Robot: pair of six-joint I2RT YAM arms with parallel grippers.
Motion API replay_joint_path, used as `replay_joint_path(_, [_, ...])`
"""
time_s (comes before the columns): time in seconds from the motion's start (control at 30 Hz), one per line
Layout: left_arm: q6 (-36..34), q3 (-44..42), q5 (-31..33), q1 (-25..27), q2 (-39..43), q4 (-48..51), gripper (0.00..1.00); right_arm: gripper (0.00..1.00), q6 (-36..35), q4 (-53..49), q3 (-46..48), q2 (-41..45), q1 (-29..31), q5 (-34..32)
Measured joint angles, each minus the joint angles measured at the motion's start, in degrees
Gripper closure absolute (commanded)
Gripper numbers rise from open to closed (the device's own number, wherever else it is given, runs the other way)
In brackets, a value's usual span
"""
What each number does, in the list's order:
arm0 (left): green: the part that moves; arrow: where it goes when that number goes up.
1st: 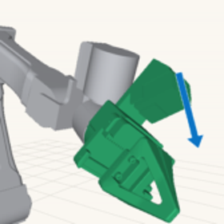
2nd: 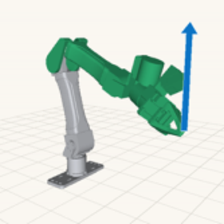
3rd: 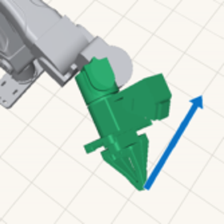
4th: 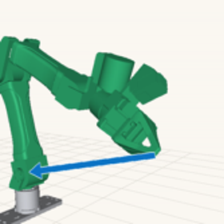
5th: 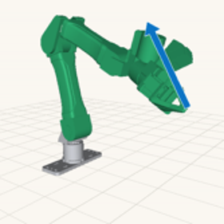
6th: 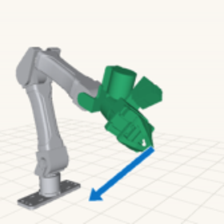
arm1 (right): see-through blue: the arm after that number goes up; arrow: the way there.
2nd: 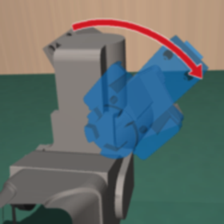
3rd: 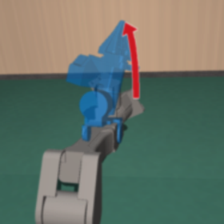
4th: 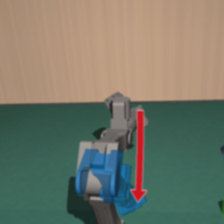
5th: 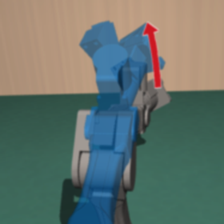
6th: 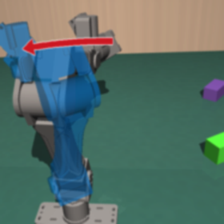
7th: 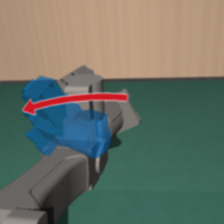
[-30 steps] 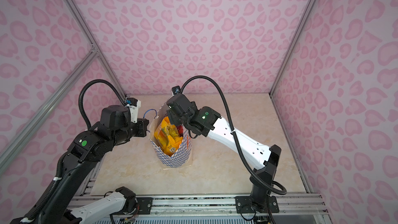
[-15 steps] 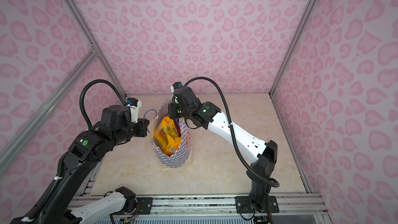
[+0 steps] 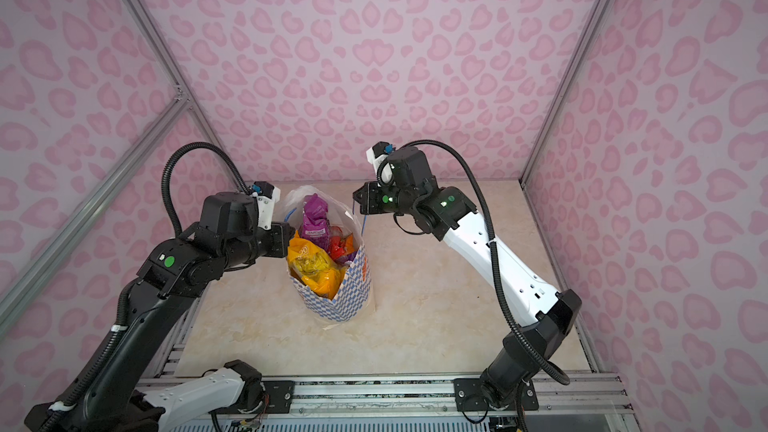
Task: Place the snacks into the paper bag
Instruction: 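Open the right gripper and withdraw while the left releases the bag handle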
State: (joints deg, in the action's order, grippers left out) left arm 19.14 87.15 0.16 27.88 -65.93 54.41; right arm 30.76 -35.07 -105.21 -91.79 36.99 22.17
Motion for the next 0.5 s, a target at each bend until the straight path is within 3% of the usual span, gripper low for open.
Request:
replay_joint_path(0.2, [0.9,15.5,-3.3,3.2,-8.5,2.9,0.97,1.0,1.2,-2.3,-1.8,1.3,-3.6,0.3])
replay_joint_path(0.27, [1.6,17.6,-3.3,3.7,-8.9,2.0,0.97,1.0,1.1,-1.0,0.0,4.1,-5.0,0.5])
replay_joint_path(0.37, [1.7,26.7,-3.8,5.6,-16.1,3.2,0.97,1.0,1.6,1.3,3.8,7.9,-9.0,0.3])
replay_joint_path(0.5, [1.1,27.8,-3.6,6.7,-19.5,3.5,0.97,1.0,2.1,0.9,8.6,10.9,-11.7,-0.3])
